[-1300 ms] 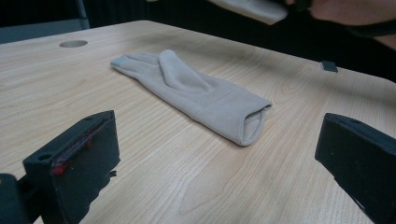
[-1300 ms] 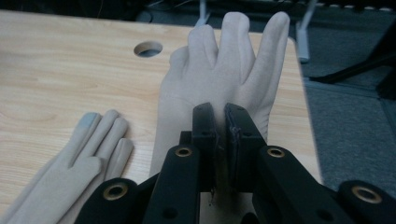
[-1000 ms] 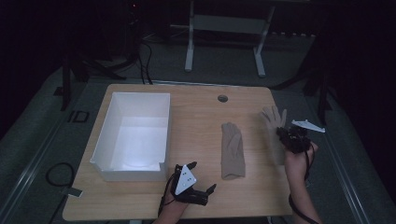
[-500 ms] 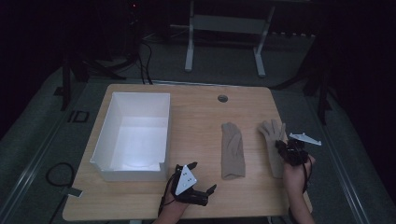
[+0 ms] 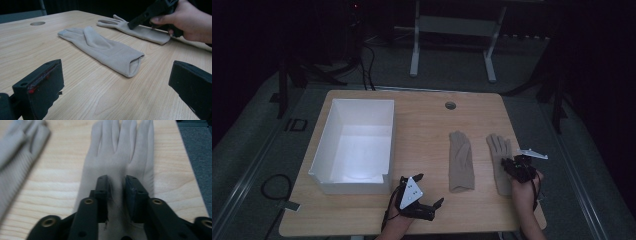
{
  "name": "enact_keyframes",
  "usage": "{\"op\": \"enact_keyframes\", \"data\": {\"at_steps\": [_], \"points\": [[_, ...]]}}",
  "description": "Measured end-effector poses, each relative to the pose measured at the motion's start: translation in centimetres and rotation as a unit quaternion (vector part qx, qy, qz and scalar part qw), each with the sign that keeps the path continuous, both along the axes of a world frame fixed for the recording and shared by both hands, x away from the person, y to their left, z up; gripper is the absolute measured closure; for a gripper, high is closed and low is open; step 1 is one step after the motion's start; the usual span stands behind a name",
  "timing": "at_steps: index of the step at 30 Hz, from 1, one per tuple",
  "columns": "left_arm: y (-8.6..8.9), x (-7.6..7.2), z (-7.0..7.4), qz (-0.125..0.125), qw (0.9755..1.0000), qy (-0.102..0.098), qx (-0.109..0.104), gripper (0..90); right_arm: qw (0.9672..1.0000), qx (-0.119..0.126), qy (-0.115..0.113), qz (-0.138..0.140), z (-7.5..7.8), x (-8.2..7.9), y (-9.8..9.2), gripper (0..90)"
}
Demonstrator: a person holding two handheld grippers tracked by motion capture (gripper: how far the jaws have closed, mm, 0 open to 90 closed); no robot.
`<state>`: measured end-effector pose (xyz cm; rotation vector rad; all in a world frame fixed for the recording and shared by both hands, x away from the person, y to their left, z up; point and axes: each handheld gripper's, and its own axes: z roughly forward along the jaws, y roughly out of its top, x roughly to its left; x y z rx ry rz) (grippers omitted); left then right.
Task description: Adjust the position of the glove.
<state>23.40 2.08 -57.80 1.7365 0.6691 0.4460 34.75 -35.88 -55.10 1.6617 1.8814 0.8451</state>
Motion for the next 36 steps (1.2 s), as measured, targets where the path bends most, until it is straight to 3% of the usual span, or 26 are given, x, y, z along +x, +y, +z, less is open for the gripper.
{"op": "enact_keyframes", "data": {"at_steps": [5, 6, 9, 10, 11, 14, 20, 30, 34, 36], "points": [[0.0, 0.0, 0.0, 0.0, 1.0, 0.0, 0.0, 0.2, 1.0, -0.001, -0.003, 0.008, 0.0, 0.0, 0.0, 66.5], [0.0, 0.0, 0.0, 0.0, 1.0, 0.0, 0.0, 0.1, 0.9997, -0.01, -0.007, 0.021, 0.4, -0.1, 0.0, 61.3], [0.0, 0.0, 0.0, 0.0, 1.0, 0.0, 0.001, 0.2, 0.999, -0.014, -0.012, 0.04, 0.6, -0.1, 0.0, 60.2], [0.0, 0.0, 0.0, 0.0, 1.0, 0.0, 0.001, 0.2, 0.9968, -0.042, -0.024, 0.063, 1.0, 0.0, 0.1, 58.4], [0.0, 0.0, 0.0, 0.0, 1.0, 0.0, 0.001, 0.2, 0.9968, -0.042, -0.024, 0.063, 1.0, 0.0, 0.1, 58.4], [0.0, 0.0, 0.0, 0.0, 1.0, 0.0, 0.001, 0.1, 0.992, -0.052, -0.046, 0.106, 1.8, 0.1, -0.4, 57.5], [0.0, 0.0, 0.0, 0.0, 1.0, 0.001, 0.002, 0.2, 0.9863, -0.063, -0.042, 0.147, 2.1, 0.3, -1.5, 56.4], [0.0, 0.0, 0.0, 0.001, 1.0, 0.002, 0.003, 0.2, 0.9878, -0.05, -0.027, 0.145, -0.3, 0.2, -1.9, 50.6], [0.0, 0.0, 0.0, 0.0, 1.0, 0.003, 0.002, 0.2, 0.9882, -0.049, -0.027, 0.143, -0.5, 0.2, -1.8, 51.8], [0.0, 0.0, 0.0, 0.0, 1.0, 0.003, 0.002, 0.2, 0.9884, -0.043, -0.023, 0.144, -0.5, 0.2, -1.8, 56.6]]}}
